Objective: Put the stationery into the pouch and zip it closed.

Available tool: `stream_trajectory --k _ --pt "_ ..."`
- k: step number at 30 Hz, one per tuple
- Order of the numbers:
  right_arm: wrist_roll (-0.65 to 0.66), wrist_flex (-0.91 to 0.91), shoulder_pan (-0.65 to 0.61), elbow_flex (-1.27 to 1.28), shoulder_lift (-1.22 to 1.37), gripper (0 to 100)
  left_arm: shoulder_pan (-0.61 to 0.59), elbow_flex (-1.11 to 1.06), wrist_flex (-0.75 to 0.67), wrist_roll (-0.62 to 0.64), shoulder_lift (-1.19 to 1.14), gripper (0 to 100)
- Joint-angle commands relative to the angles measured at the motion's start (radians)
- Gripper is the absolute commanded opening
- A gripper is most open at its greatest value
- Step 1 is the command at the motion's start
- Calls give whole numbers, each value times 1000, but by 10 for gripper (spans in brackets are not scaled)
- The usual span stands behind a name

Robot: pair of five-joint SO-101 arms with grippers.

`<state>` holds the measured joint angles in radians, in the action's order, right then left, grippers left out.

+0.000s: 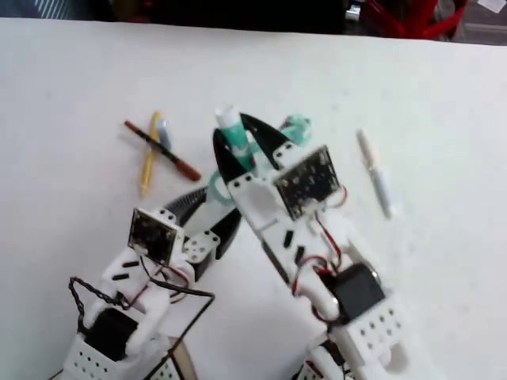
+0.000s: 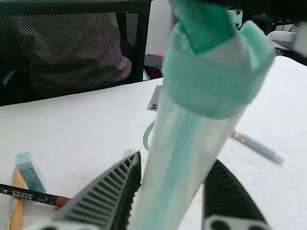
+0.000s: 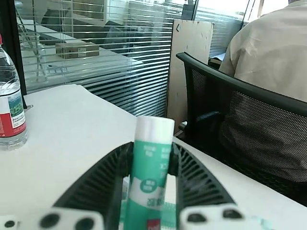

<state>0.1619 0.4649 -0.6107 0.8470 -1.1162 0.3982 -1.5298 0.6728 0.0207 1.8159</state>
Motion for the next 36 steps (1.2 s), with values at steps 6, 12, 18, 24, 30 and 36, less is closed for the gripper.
stream_trajectory --k 6,12,18,24,30,36 --pt "2 96 8 -2 -99 18 -13 58 -11 0 12 195" --pt "25 104 61 -2 -104 18 -56 57 -41 49 12 195" --pt "180 237 71 -2 -108 18 -117 57 -43 94 12 195" --pt "206 260 59 -2 -107 18 -110 55 -43 91 12 195" --pt "207 200 7 77 -59 18 -110 55 -40 91 12 195" --pt "199 35 -1 101 41 18 -105 57 -37 89 12 196"
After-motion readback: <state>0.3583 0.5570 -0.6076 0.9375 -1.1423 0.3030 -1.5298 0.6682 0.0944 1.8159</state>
